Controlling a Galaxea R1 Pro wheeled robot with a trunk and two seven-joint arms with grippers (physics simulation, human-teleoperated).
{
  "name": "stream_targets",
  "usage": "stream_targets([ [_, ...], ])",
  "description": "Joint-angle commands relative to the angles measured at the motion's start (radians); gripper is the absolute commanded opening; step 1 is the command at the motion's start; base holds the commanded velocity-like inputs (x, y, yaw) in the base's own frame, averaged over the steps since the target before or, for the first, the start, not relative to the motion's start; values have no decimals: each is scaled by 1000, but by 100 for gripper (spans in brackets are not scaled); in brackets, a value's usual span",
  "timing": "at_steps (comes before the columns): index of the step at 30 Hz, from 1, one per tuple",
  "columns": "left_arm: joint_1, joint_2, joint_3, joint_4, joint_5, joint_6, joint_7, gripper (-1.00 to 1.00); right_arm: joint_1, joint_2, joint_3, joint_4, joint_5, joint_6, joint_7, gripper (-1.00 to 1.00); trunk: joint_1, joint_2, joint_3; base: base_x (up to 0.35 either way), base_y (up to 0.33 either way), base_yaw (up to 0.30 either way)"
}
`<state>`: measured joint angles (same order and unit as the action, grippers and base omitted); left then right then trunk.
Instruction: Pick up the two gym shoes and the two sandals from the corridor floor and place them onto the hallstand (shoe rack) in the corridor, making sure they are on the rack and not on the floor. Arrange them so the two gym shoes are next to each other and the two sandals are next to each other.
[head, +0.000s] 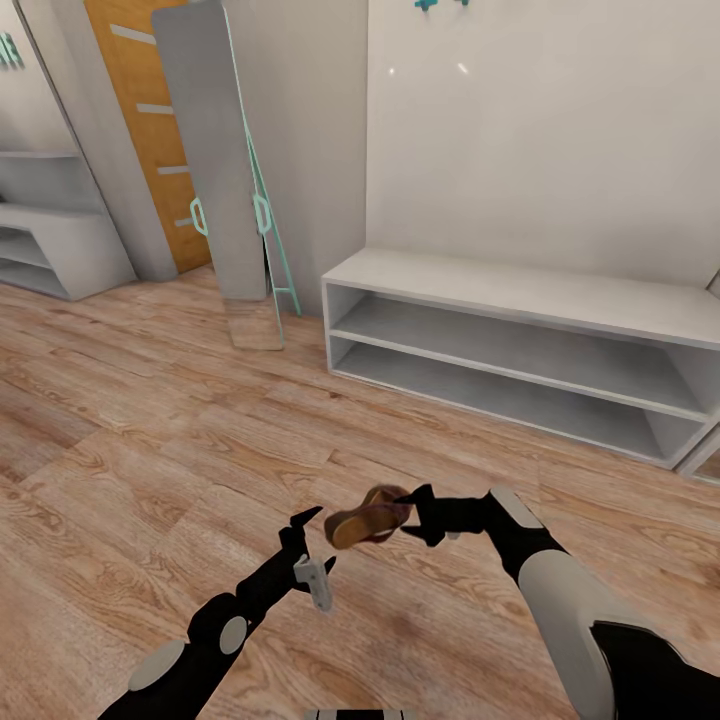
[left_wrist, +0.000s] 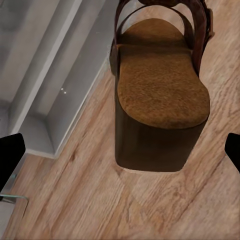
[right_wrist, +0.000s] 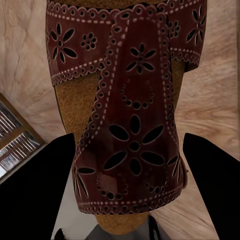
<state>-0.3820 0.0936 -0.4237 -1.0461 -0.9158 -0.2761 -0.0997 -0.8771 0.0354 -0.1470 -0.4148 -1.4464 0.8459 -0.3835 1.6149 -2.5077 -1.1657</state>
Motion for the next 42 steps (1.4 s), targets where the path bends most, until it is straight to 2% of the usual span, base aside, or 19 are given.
stream_targets([
  [1,0,0,0,0,0,0,0,100,0,0,0,3,-1,0,0,-100,0,0,0,0,0,0],
  [21,0,-2,-3,-4,1,0,3,100,0,7,0,17,-2,1,-1,-100,0,0,0,0,0,0],
  [42,0,-18,-7,-3,2,0,4,100,0,8,0,17,-2,1,-1,-100,0,0,0,0,0,0],
])
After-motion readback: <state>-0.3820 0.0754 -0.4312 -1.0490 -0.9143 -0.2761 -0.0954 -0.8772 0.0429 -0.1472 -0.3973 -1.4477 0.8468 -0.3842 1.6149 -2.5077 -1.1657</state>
